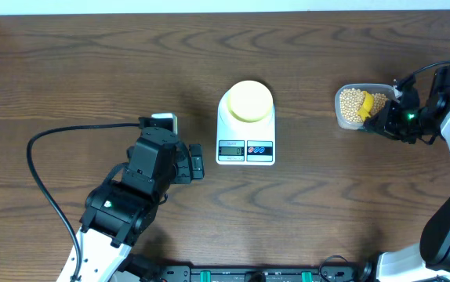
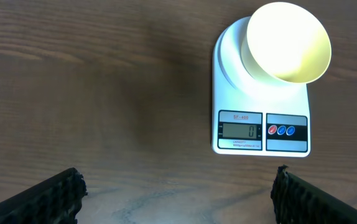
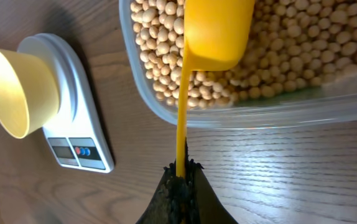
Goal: Scoop item into bowl and weigh 50g on scale
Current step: 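Drag the scoop through the soybeans with the right gripper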
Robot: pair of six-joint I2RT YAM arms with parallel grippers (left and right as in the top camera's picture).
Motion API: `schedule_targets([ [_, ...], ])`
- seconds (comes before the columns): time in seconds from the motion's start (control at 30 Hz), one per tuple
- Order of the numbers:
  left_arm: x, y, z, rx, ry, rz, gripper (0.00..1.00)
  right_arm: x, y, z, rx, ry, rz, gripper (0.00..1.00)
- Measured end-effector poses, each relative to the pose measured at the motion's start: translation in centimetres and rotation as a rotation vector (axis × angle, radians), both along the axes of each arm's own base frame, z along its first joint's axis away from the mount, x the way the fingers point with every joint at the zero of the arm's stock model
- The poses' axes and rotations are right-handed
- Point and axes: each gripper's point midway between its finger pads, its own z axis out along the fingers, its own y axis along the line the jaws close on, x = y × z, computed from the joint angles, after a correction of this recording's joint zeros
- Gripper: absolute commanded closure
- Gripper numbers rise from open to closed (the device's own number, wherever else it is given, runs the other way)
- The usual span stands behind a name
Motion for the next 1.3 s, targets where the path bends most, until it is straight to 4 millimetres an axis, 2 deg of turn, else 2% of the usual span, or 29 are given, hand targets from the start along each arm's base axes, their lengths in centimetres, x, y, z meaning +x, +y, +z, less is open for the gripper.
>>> schedule_targets([
  [0.1,0.0,0.0,0.0,0.0,0.0,0.0,0.02,0.0,0.1,0.1,0.009,-0.001,0.0,0.99],
  [0.4,0.0,0.0,0.0,0.0,0.0,0.0,0.02,-0.1,-1.2,0.5,0.064,-0.004,-0.065,0.99],
  [0.9,0.0,0.0,0.0,0.0,0.0,0.0,0.02,0.1,-0.7,1.2,0.132,-0.024,-0.066,0.99],
  [1.3,0.0,0.0,0.0,0.0,0.0,0.0,0.02,-0.2,-2.2,2.0,0.204,-0.04,-0.125,0.99],
])
